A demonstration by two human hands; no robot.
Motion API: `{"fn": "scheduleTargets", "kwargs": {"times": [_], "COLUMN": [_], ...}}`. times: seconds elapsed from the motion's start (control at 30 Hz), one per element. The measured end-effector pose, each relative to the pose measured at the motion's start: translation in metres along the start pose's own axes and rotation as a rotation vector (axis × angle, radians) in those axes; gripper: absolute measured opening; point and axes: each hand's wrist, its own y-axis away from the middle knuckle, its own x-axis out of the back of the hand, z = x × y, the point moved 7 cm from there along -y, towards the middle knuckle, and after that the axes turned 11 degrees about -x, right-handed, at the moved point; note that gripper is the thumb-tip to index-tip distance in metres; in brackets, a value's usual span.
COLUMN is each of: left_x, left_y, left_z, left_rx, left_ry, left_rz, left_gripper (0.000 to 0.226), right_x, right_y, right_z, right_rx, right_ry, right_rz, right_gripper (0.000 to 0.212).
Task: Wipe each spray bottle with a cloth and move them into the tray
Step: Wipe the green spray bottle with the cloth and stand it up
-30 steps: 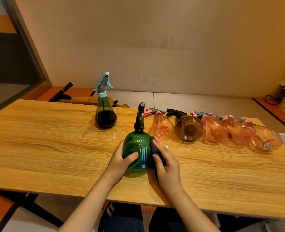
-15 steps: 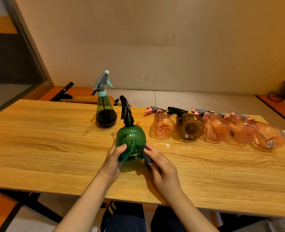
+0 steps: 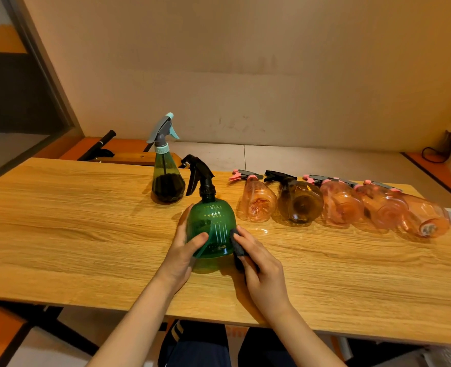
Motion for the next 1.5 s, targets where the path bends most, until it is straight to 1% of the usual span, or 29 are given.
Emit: {"fn": "scheduleTargets", "kwargs": {"times": [0.07,0.2,0.27,0.33,0.5,0.67,0.77,0.87,1.03,1.1,1.2,1.3,1.4,1.43,1.5], "left_x": [-0.002,-0.002,-0.003,-0.006,-0.013,-0.015,-0.017,-0.016,-0.011,-0.005,0.003,0.004,0.004,0.003,0.001], "left_y": [0.000,0.000,0.001,0.002,0.005,0.008,0.008,0.008,0.005,0.001,-0.002,-0.002,-0.001,-0.001,-0.001], "left_z": [0.000,-0.001,-0.002,-0.002,0.001,0.004,0.006,0.005,0.003,0.001,-0.002,-0.001,-0.001,-0.001,-0.001], "left_rx": [-0.027,-0.089,-0.104,-0.117,-0.153,-0.172,-0.172,-0.171,-0.142,-0.118,-0.082,-0.077,-0.073,-0.066,-0.051], "left_ry": [-0.056,-0.141,-0.164,-0.199,-0.266,-0.314,-0.322,-0.313,-0.242,-0.156,-0.026,0.037,0.042,0.028,-0.018], "left_rz": [-0.036,-0.065,-0.070,-0.089,-0.129,-0.150,-0.167,-0.172,-0.136,-0.092,-0.036,-0.007,0.000,-0.004,-0.013], "left_gripper": [0.125,0.104,0.092,0.085,0.088,0.088,0.086,0.086,0.080,0.086,0.096,0.093,0.092,0.096,0.116], "right_x": [0.000,-0.004,-0.004,-0.002,0.004,0.004,0.010,0.011,-0.003,-0.007,-0.011,-0.012,-0.011,-0.009,-0.006], "right_y": [0.000,0.001,0.000,-0.004,-0.032,-0.046,-0.045,-0.035,-0.007,-0.002,0.000,-0.001,0.000,0.000,-0.002], "right_z": [-0.002,-0.005,-0.004,-0.004,-0.013,-0.026,-0.012,-0.003,0.003,0.002,-0.004,-0.006,-0.004,-0.002,0.001], "right_rx": [0.017,0.053,0.045,0.033,-0.011,0.072,-0.007,-0.110,-0.129,-0.092,-0.030,-0.013,-0.018,-0.038,-0.074], "right_ry": [0.008,0.028,0.027,0.022,0.035,0.086,0.027,-0.030,-0.044,-0.019,0.014,0.012,-0.011,-0.032,-0.075], "right_rz": [0.000,-0.017,-0.005,0.017,0.058,-0.012,0.024,0.071,0.052,0.024,-0.026,-0.046,-0.040,-0.028,0.003], "right_gripper": [0.042,0.044,0.045,0.044,0.038,0.038,0.035,0.041,0.055,0.056,0.049,0.047,0.046,0.046,0.047]}}
